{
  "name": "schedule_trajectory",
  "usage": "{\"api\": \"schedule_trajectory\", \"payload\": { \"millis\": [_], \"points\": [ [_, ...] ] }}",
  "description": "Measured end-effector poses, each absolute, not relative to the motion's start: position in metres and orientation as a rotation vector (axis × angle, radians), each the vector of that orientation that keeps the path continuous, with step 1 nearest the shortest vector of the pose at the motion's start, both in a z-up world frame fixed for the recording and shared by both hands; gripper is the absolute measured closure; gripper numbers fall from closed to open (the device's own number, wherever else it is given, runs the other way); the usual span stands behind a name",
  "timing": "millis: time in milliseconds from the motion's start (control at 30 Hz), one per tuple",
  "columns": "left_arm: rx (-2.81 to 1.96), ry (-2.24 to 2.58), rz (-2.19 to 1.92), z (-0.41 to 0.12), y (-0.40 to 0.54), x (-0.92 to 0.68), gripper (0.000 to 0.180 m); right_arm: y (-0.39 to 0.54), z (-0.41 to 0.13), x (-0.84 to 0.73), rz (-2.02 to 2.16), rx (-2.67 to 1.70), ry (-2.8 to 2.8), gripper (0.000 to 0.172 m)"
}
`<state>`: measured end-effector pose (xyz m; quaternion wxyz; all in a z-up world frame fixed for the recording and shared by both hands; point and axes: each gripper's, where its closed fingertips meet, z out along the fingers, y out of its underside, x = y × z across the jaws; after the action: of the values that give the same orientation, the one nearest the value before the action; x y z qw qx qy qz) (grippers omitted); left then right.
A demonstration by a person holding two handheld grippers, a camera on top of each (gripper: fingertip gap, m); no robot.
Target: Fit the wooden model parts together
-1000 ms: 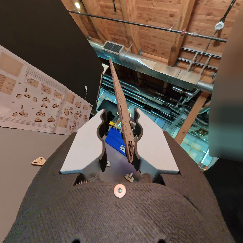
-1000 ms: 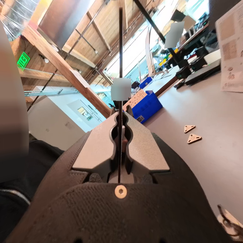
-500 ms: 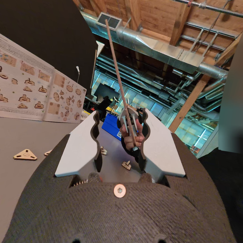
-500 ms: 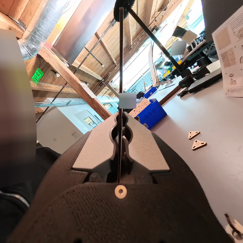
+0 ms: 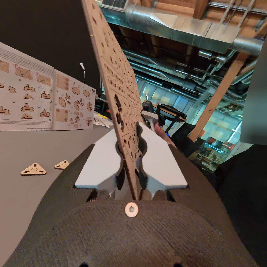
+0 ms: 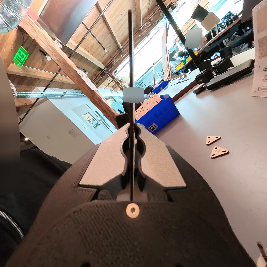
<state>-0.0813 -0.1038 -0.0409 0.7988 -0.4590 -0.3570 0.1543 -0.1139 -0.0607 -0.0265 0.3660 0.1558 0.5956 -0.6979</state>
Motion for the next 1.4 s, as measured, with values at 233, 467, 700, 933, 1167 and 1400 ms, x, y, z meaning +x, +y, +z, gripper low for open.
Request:
{"api": "schedule_trajectory", "payload": {
  "millis": [233, 467, 700, 933, 1167, 1400],
  "points": [
    [-0.974, -0.718, 0.257, -0.034, -0.103, -0.075, 0.178, -0.062, -0.024, -0.116, -1.791, 0.423, 1.441, 0.168],
    [-0.883, -0.758, 0.259, -0.031, -0.122, -0.079, 0.178, -0.054, -0.020, -0.136, -1.878, 0.524, 1.403, 0.136],
    [-0.828, -0.755, 0.225, -0.027, -0.128, -0.077, 0.178, -0.056, -0.022, -0.136, -1.906, 0.513, 1.480, 0.136],
    [-0.815, -0.750, 0.197, -0.026, -0.128, -0.077, 0.178, -0.064, -0.029, -0.123, -1.853, 0.467, 1.545, 0.143],
    [-0.813, -0.747, 0.185, -0.026, -0.127, -0.077, 0.178, -0.066, -0.031, -0.113, -1.800, 0.413, 1.540, 0.166],
    [-0.808, -0.747, 0.177, -0.026, -0.127, -0.076, 0.178, -0.066, -0.030, -0.112, -1.792, 0.402, 1.518, 0.172]
  ]
}}
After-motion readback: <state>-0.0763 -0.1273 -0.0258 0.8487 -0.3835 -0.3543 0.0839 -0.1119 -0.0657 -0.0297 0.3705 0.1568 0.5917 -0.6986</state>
